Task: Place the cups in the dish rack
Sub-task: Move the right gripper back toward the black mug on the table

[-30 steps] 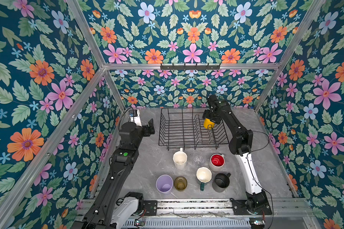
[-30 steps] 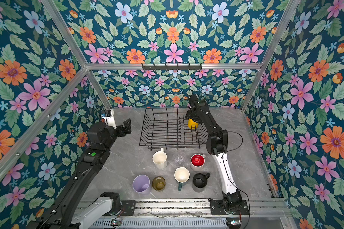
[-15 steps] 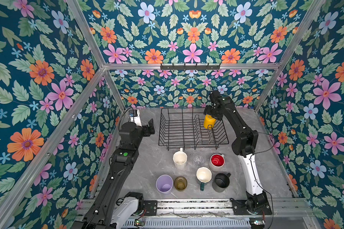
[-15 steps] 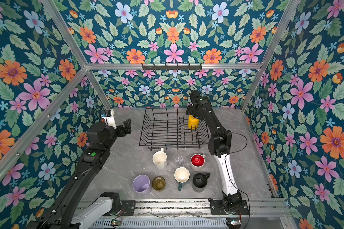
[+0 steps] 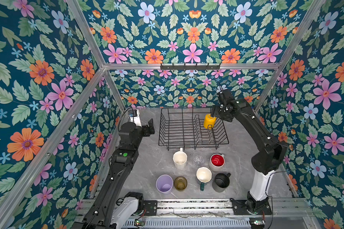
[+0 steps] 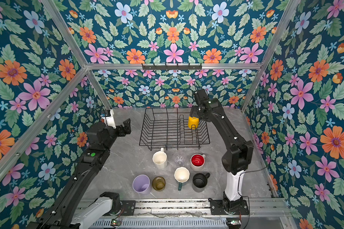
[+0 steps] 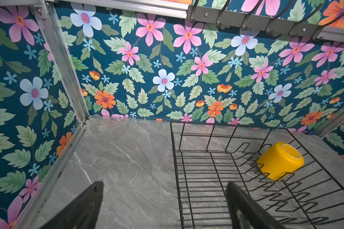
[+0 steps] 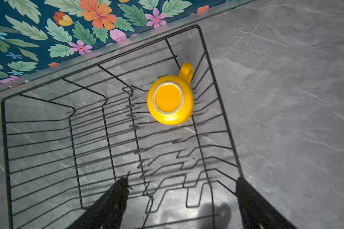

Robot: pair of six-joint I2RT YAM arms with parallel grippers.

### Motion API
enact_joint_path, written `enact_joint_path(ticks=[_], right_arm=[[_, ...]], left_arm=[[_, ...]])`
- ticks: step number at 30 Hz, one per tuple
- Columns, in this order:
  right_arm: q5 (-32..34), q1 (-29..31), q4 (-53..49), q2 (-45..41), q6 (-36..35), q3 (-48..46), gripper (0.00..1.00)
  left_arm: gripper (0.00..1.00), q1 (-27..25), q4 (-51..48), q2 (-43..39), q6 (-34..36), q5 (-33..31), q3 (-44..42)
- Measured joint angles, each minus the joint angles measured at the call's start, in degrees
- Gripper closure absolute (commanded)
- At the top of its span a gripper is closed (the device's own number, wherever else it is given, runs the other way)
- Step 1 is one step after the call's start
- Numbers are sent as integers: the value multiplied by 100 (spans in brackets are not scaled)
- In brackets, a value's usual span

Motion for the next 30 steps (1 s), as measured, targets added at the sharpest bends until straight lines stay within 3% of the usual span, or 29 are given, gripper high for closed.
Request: enact_joint_path(ticks=[7,12,15,21,30], right_arm=[[190,417,208,-1941,66,-2225,17],[358,946,-48,-3403,616,-3845,19],[496,1401,-422,-3989,1056,-4347,21],[616,2304,-1088,-4590,2055,-5003,26],[431,3305,-1185,-4616,3215,-5827,32]], left_arm=[[3,7,-2,7,0,-9,-7],[3,11,-7,68,-4,-15,-20],[3,22,-15,92,-9,-11,-20],[3,50,-15,160,-44,9,-20],[3,83,-39,195,-48,28,-20]])
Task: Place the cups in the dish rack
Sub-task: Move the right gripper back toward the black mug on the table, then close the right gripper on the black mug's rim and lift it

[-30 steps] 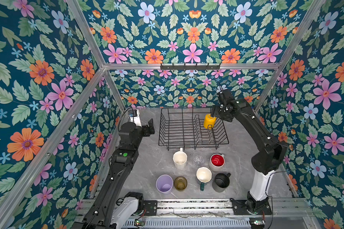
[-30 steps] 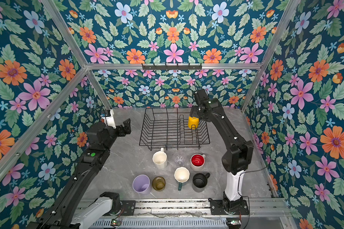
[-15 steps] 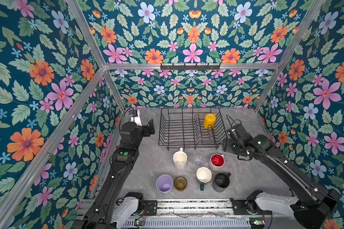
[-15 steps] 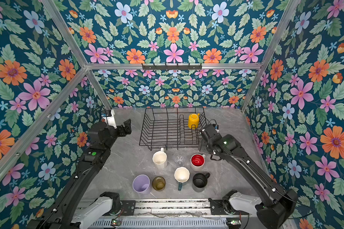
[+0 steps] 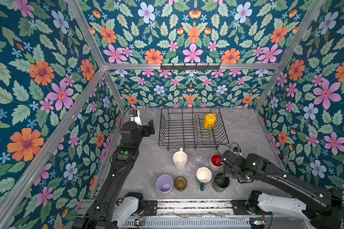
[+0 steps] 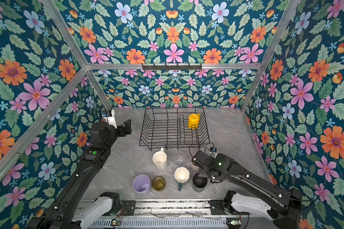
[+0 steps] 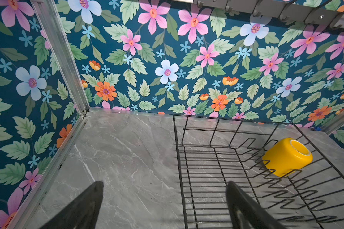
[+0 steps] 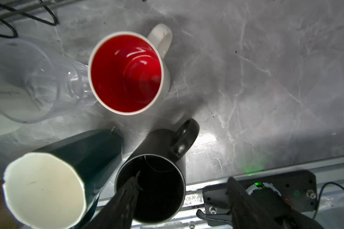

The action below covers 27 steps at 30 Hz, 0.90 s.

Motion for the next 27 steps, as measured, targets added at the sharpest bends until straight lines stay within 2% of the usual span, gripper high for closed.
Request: enact_joint_path(ticks=[5,10,27], right_arm=[[-203,262,321,-227,472,-586,42],[-345,448,671,-398,872,-1023,48],[-428,483,1447,-520,1495,-1888,60]], left_arm=[[3,13,0,20,-22,2,0],[3,31,-2,42,-81,24,0],[3,72,-4,83,-105,114,0]])
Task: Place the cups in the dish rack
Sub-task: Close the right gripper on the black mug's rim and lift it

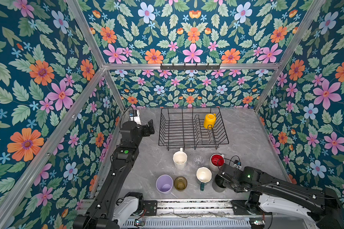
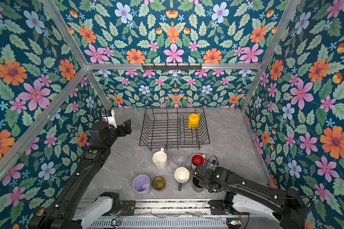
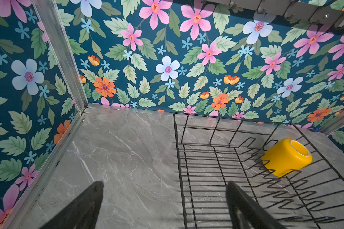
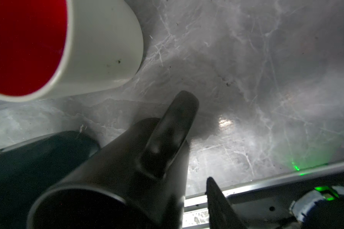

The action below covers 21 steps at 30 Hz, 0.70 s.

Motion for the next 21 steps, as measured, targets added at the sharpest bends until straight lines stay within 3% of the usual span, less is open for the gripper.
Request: enact_joint_path(ticks=[9,21], right_arm=[[160,0,236,87,90,-103,68],[256,-17,210,39,90,-181,87]], left_arm=[[3,4,0,35,-22,20,0],[3,55,0,87,-42,61,0]])
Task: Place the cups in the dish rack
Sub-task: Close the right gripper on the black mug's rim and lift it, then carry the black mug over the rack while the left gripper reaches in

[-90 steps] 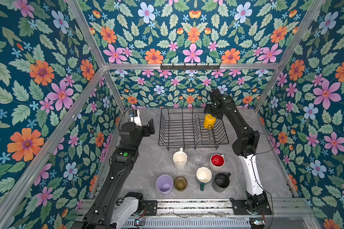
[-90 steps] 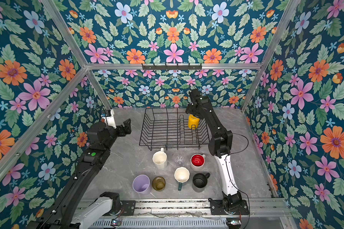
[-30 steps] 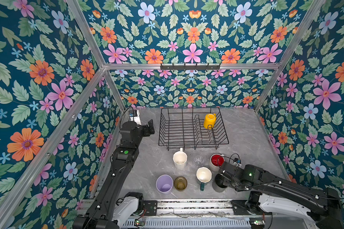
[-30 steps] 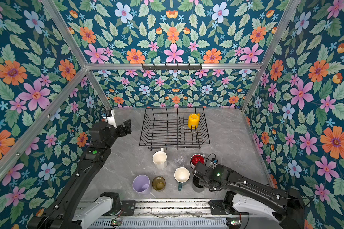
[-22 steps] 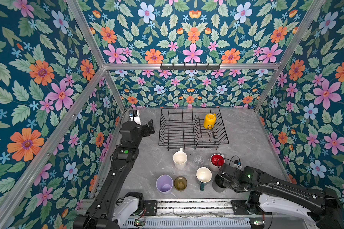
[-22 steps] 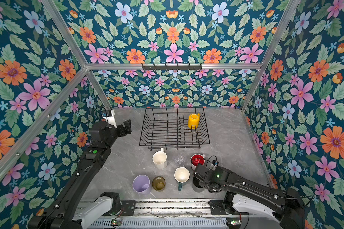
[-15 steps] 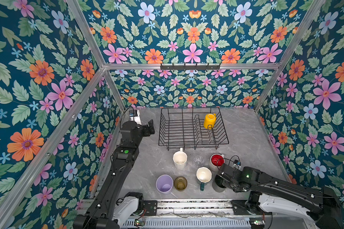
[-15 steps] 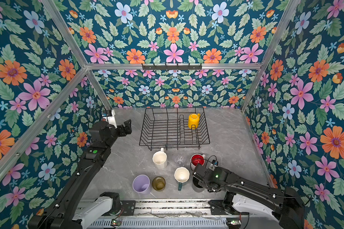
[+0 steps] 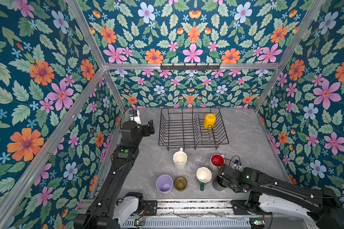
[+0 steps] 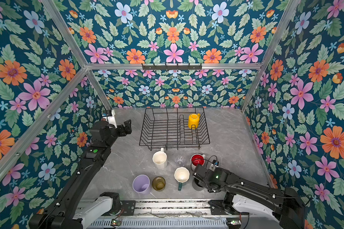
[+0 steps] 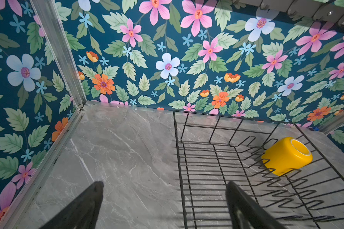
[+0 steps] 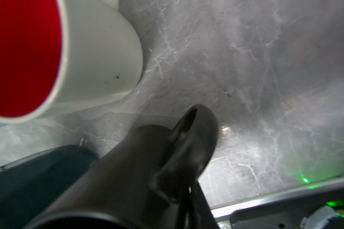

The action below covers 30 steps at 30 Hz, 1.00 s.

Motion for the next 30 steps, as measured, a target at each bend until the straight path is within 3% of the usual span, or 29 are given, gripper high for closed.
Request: enact_joint_path(ticks=[7,14,20,30], right_arm=[[-4,-24,-55,72,-114,83,100],[4,-26,-503,28,-205,396,100],[249,-92,-1228,-487,-332,1130,100],[455,-682,-1746,-597,-1285,2577,100]], left_arm=[[3,15,0,17,-7,61,0],[3,26,0,17,-48,83,0],[3,35,2,4,-103,98,-2],[3,74,87,-131,-109,343,-129]])
